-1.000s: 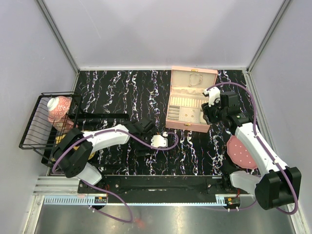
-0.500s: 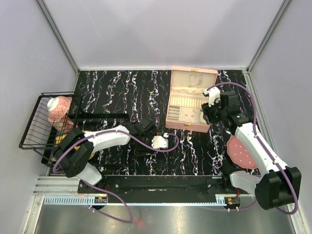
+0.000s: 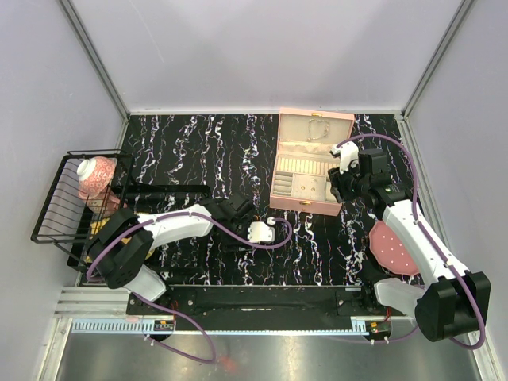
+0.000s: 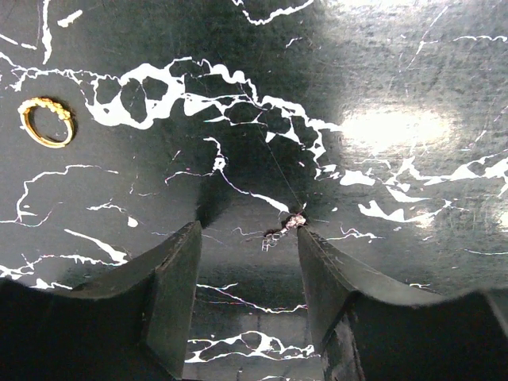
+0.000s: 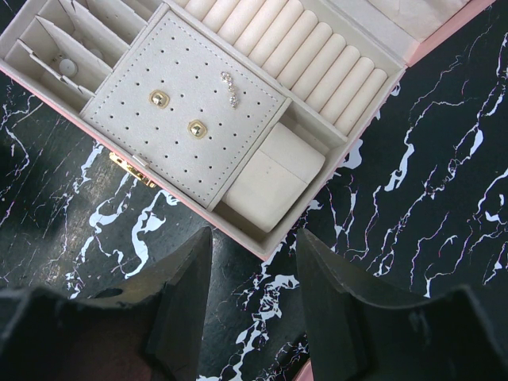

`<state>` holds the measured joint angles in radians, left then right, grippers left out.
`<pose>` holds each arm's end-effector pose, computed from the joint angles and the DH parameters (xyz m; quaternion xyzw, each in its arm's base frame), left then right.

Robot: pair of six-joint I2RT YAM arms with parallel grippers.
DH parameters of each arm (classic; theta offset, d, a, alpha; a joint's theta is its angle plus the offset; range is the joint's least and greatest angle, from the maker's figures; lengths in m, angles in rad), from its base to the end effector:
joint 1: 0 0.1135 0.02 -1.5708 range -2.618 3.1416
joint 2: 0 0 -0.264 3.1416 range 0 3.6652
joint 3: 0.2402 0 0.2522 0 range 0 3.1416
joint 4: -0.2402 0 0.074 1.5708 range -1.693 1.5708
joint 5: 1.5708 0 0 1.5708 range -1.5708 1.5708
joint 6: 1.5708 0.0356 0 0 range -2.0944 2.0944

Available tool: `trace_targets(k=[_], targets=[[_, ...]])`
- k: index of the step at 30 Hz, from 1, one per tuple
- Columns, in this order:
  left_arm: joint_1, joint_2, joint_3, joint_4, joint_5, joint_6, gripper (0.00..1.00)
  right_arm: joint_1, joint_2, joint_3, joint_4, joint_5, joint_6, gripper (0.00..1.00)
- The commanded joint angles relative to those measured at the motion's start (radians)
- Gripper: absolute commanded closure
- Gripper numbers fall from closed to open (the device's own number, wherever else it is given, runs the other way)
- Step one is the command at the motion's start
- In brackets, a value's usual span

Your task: Organize the mixed jewelry

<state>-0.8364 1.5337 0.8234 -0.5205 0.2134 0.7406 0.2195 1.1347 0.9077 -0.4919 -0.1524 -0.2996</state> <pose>0.1762 -0.2064 0.1605 0.7078 0.6780 -0.1129 0.1630 0.2358 0.0581 0.2842 -0.2634 0.8695 0.0528 0.4144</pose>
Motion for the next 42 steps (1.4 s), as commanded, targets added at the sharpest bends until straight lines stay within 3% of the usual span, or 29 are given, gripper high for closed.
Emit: trace_targets(k=[1, 15, 27, 42], targets=[[-0.003, 0.034, -0.020, 0.027, -0.025, 0.032, 0.46, -0.005, -0.004, 0.000, 0.015, -0.026, -0.009, 0.48], [-0.003, 0.046, -0.026, 0.027, -0.020, 0.023, 0.65, -0.005, 0.002, -0.001, 0.015, -0.026, -0.009, 0.48], [-0.010, 0.022, -0.032, 0.025, -0.023, -0.018, 1.00, -0.005, 0.014, 0.002, 0.013, -0.024, -0.009, 0.49], [-0.036, -0.073, 0.013, 0.014, -0.074, -0.067, 1.00, -0.005, 0.020, 0.003, 0.013, -0.019, -0.009, 0.49]])
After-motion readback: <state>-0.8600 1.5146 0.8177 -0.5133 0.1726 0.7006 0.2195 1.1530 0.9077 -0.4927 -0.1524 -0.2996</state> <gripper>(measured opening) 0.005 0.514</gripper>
